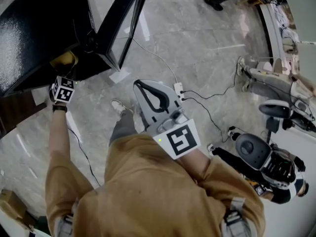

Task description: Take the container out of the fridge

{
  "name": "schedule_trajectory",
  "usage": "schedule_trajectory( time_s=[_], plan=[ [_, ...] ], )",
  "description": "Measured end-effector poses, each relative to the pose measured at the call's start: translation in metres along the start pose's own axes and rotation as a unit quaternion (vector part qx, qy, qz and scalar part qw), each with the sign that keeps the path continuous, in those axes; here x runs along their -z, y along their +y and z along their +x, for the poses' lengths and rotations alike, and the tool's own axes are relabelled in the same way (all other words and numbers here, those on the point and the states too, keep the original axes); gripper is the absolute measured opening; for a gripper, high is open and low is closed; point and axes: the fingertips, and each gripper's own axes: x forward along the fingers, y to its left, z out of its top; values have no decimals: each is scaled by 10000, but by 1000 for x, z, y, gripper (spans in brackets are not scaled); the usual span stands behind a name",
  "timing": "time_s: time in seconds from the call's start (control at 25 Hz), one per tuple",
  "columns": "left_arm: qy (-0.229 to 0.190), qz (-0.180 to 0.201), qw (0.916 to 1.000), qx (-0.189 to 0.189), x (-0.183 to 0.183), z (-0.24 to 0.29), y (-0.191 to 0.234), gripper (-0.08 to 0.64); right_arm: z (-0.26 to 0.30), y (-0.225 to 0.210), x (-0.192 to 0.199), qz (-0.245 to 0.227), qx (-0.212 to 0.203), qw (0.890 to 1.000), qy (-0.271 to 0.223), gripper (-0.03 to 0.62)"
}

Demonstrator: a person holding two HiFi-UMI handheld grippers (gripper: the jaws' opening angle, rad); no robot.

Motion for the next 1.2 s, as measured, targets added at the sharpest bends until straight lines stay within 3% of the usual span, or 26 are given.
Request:
schedule_trajectory(
  time_s=[0.16,0.68,1.2],
  plan=[
    [-96,-156,9998,103,-21,4,-2,12,18,-16,-16,43,-158,9999,-52,3],
    [-411,-684,9968,-5,-30,-29,-12,12,23,-2,-36,-63,-585,9981,-208,3],
    [-800,-1378,9872,-109,-51,-60,-25,12,20,0,-54,-124,-870,9951,-450,3]
  ],
)
